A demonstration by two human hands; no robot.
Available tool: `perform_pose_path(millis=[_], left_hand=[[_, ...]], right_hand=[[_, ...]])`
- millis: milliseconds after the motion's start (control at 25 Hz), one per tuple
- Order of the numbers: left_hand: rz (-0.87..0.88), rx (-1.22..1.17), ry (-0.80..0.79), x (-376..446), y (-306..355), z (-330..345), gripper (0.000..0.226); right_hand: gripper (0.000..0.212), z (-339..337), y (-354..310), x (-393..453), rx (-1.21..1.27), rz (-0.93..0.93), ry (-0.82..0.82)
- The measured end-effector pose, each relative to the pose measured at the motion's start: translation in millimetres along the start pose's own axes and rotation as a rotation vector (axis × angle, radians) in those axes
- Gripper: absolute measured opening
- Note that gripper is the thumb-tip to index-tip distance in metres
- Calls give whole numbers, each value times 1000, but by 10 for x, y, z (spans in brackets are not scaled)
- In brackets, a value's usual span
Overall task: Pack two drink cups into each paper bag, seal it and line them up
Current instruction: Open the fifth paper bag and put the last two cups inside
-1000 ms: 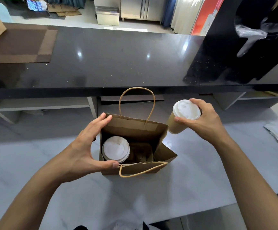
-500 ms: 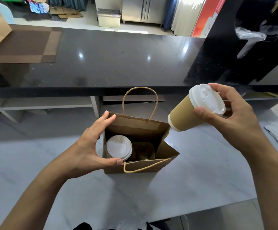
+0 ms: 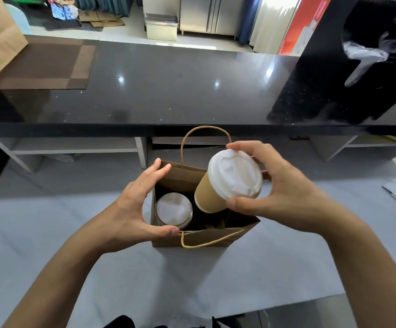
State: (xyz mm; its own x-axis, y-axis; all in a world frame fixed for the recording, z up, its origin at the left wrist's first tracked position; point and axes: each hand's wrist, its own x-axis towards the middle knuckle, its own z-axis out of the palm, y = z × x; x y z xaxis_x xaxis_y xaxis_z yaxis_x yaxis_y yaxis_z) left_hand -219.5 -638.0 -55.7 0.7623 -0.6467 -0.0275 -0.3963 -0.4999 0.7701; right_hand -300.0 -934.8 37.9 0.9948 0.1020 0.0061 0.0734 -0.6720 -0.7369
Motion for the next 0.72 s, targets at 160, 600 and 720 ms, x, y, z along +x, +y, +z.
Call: perform_pose_path(millis=[160,600,720], left_hand=[[-1,4,-3,5,-21,-5,116],[0,15,-15,-26,8,-16,117],[2,21,-27,-24,16,-21,117]], right_hand=[[79,257,-21,130,-6,11,-108],[75,248,238,137,-230,157,-177],[77,306,255,154,-385,165,-233]])
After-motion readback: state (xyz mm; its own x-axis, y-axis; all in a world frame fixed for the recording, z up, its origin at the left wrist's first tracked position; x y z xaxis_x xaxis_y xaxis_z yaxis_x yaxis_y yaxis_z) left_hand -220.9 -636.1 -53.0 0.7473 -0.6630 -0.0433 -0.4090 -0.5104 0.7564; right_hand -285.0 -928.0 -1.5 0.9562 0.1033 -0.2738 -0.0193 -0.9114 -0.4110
